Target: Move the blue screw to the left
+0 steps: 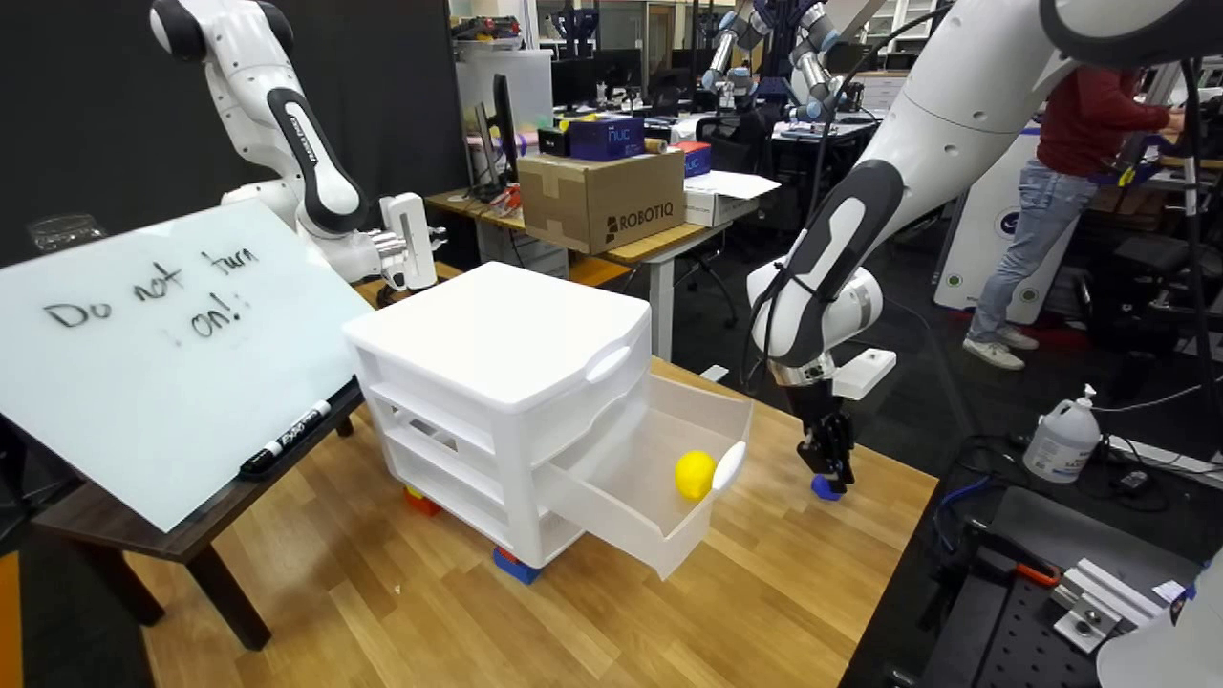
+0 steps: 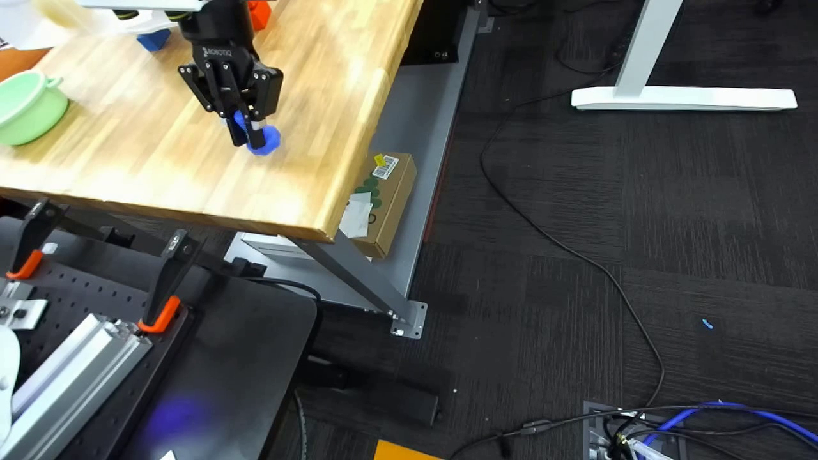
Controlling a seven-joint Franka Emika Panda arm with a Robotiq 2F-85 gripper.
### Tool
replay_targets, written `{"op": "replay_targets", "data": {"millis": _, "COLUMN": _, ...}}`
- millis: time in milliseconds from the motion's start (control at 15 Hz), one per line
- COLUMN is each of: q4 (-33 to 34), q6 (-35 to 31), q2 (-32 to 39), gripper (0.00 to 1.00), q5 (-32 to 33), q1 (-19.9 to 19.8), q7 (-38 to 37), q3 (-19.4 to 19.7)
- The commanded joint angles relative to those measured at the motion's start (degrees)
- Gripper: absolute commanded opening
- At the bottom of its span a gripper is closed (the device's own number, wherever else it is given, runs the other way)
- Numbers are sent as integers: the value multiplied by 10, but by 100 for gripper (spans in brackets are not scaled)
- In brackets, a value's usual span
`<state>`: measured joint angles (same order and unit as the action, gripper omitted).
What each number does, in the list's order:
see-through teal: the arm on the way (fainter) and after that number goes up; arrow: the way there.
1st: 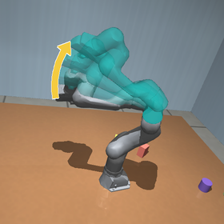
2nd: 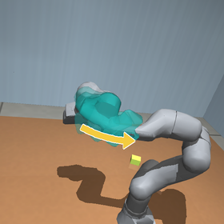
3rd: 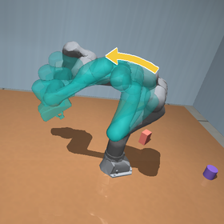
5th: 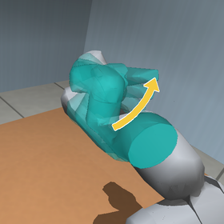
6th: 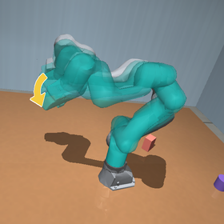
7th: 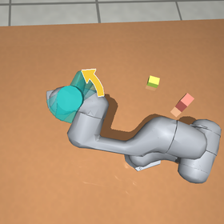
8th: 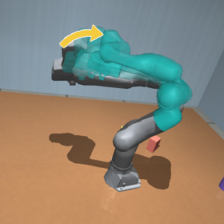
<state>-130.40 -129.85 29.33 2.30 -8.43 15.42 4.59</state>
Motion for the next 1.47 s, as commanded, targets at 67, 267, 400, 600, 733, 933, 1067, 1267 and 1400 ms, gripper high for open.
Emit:
{"op": "replay_targets", "data": {"millis": 67, "q4": 2, "q6": 5, "q2": -5, "gripper": 19, "q5": 2, "q1": -4, "q7": -9, "q3": -3}}
{"op": "replay_targets", "data": {"millis": 267, "q4": -11, "q6": -12, "q2": -26, "gripper": 8, "q5": 0, "q1": -6, "q7": -11, "q3": -1}}
{"op": "replay_targets", "data": {"millis": 400, "q4": -25, "q6": -25, "q2": -49, "gripper": 7, "q5": 0, "q1": -7, "q7": -17, "q3": 2}}
{"op": "replay_targets", "data": {"millis": 600, "q4": -51, "q6": -41, "q2": -91, "gripper": 7, "q5": -2, "q1": -7, "q7": -23, "q3": 7}}
{"op": "replay_targets", "data": {"millis": 733, "q4": -69, "q6": -55, "q2": -115, "gripper": 7, "q5": -1, "q1": -6, "q7": -33, "q3": 14}}
{"op": "replay_targets", "data": {"millis": 933, "q4": -93, "q6": -75, "q2": -141, "gripper": 7, "q5": -4, "q1": -6, "q7": -41, "q3": 17}}
{"op": "replay_targets", "data": {"millis": 1067, "q4": -108, "q6": -89, "q2": -146, "gripper": 7, "q5": -2, "q1": -1, "q7": -45, "q3": 15}}
{"op": "replay_targets", "data": {"millis": 1267, "q4": -125, "q6": -105, "q2": -141, "gripper": 7, "q5": 5, "q1": 12, "q7": -57, "q3": 9}}
{"op": "replay_targets", "data": {"millis": 1400, "q4": -131, "q6": -107, "q2": -135, "gripper": 7, "q5": 5, "q1": 23, "q7": -65, "q3": 0}}
